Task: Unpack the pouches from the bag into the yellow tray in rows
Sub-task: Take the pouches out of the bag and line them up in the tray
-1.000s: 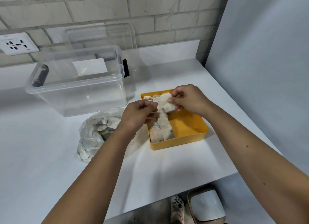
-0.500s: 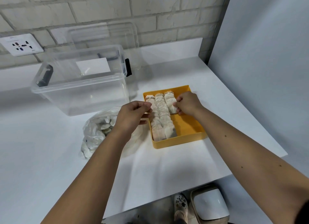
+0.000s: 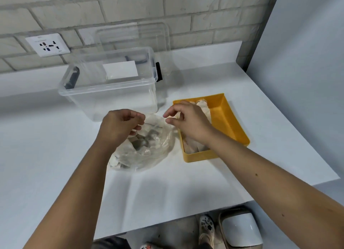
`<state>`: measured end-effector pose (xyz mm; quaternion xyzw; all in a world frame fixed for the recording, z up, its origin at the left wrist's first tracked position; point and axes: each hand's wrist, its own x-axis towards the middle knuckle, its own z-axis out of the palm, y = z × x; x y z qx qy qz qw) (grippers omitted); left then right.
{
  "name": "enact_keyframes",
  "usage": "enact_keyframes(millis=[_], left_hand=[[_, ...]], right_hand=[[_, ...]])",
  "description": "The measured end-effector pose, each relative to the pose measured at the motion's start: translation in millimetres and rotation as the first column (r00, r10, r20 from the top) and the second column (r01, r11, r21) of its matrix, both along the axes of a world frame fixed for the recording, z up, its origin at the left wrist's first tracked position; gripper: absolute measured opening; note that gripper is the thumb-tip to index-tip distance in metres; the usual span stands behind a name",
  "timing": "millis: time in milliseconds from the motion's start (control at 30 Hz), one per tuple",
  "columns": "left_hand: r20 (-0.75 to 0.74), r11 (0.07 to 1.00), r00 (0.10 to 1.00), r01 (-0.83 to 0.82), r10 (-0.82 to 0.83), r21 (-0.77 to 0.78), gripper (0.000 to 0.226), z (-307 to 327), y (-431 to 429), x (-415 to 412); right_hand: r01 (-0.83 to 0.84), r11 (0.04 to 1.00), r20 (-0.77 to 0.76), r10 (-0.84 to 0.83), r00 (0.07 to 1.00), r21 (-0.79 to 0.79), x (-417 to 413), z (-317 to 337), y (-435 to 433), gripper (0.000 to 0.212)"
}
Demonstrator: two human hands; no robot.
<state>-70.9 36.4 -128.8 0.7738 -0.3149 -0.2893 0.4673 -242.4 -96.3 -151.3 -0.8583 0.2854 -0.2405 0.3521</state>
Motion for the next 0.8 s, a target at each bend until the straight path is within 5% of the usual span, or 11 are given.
enact_keyframes(millis=[100,233,400,600,800], left_hand=[[0.151,0.998,0.988,0.007,-0.016,0.056,0.01,-9.8,9.2,2.6],[0.48,0.996,0.877,-0.032,-0.012,0.082,0.015,-24.2,15.1,3.8],[0.8,0.961,0.561,-0.026,-0.215,0.277,0.011,-34.6,15.0,8.0],[0.751,0.855,0.528,-0.084,-0.397,0.512,0.043,-38.6,10.3,12.1],[0.679,0.864,0.625,-0.015,-0.385,0.503,0.05,-43.3,10.3,20.0]], right_hand=[[-0.159,0.976,-0.184,0.131,0.974,-0.148,21.7,-3.4,17.7,0.01],[-0.218,0.921,-0.398,0.076,0.914,-0.324,46.5,-7.0,30.1,0.013],[-0.305,0.841,-0.584,-0.017,0.811,-0.447,62.6,-15.1,37.3,0.031],[-0.234,0.851,-0.62,-0.129,0.774,-0.469,66.0,-20.0,29.9,0.033],[-0.215,0.855,-0.548,-0.094,0.831,-0.472,78.2,-18.3,29.4,0.026]])
